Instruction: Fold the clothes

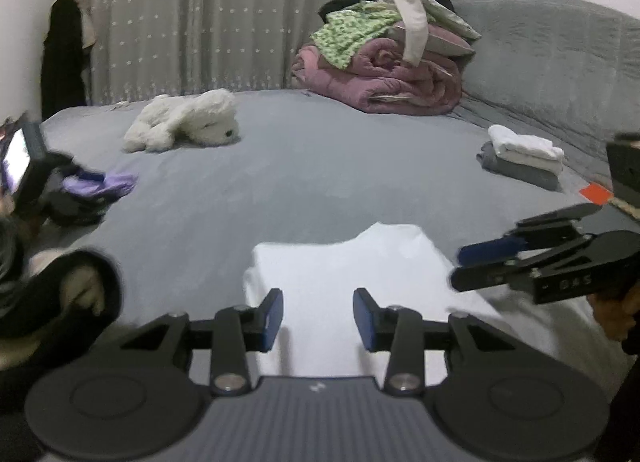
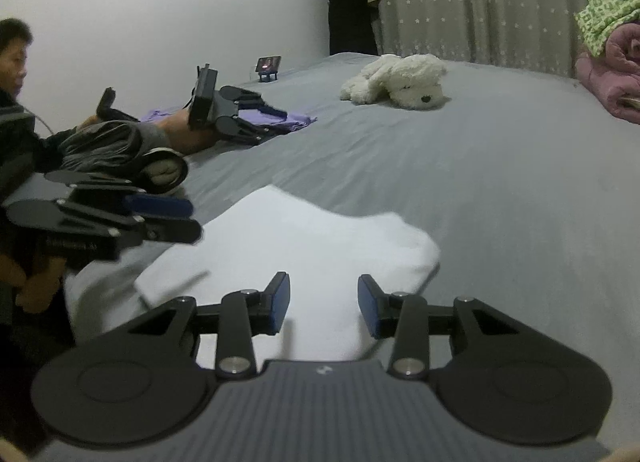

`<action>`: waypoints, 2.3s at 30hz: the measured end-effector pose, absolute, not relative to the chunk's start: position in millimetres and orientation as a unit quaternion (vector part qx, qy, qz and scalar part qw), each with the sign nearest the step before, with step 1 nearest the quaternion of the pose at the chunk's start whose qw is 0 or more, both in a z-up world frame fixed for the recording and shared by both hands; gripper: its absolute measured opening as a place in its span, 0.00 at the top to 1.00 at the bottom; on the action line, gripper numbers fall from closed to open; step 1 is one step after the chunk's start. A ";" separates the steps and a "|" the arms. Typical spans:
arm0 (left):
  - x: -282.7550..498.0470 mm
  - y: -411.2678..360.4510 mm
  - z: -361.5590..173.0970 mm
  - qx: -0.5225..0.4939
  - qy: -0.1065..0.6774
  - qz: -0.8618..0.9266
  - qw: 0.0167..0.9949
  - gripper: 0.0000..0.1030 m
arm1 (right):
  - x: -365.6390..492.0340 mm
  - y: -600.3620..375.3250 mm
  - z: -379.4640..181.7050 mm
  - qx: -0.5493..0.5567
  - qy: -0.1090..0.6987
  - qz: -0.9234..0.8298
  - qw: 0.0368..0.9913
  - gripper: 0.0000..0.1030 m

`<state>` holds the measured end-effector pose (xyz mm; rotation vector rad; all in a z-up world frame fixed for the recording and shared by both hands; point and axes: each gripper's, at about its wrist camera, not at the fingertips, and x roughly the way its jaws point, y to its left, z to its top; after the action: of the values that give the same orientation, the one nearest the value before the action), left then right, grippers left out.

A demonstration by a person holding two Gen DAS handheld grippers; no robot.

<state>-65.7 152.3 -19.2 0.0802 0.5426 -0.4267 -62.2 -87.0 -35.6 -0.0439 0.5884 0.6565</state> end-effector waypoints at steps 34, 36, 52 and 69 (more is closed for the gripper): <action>-70.7 161.7 -42.0 0.069 0.307 -0.200 0.928 0.58 | -86.3 -99.3 -50.6 -0.078 0.291 0.351 0.887 0.56; -74.1 170.9 -44.2 0.059 0.317 -0.203 0.924 0.48 | -92.0 -107.0 -54.5 -0.078 0.290 0.347 0.889 0.51; -42.4 239.7 -61.1 -0.246 0.405 -0.233 0.849 0.04 | -72.7 -183.7 -66.1 0.262 0.418 0.377 0.784 0.32; 4.1 222.3 -74.4 -0.323 0.404 -0.221 0.827 0.06 | -29.2 -176.5 -75.0 0.379 0.448 0.293 0.754 0.32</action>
<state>4.1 222.3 -74.4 -0.6872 0.8589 -0.4690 -29.2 -176.5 -75.0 0.8276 0.9782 0.6397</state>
